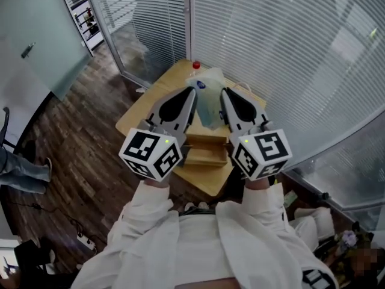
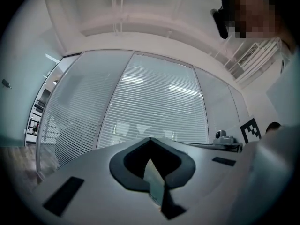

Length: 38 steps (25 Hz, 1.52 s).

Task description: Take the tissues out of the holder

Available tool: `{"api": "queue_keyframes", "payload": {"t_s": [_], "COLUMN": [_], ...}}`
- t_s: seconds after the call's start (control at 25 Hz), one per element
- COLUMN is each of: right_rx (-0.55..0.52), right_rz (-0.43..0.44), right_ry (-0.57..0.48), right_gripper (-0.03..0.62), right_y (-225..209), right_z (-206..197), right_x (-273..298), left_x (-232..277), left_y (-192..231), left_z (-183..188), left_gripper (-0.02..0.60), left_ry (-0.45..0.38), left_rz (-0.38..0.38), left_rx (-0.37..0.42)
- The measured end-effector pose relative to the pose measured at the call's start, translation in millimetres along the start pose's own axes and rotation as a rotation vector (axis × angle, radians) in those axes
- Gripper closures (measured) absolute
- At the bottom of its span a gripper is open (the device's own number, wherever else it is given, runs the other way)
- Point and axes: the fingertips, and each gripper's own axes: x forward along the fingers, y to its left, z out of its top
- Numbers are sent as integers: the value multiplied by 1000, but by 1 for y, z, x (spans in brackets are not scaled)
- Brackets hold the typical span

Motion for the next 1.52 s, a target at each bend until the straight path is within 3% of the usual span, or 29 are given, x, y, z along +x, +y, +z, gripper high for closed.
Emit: {"api": "queue_keyframes", "payload": {"t_s": [0.2, 0.6, 1.52], "right_rx": [-7, 77, 105], "right_rz": [-17, 81, 6], "right_ry": [-42, -70, -58], "right_gripper": [582, 583, 582], "right_y": [-2, 9, -8], "right_z": [13, 10, 5], "right_x": [-8, -8, -16], "left_x": [2, 3, 0], "left_y": [0, 8, 4], "left_z": [4, -9, -18], "left_gripper": [573, 572, 572], "left_ry": [-10, 44, 46], "left_rz": [-4, 21, 15], "left_rx": [3, -3, -53]}}
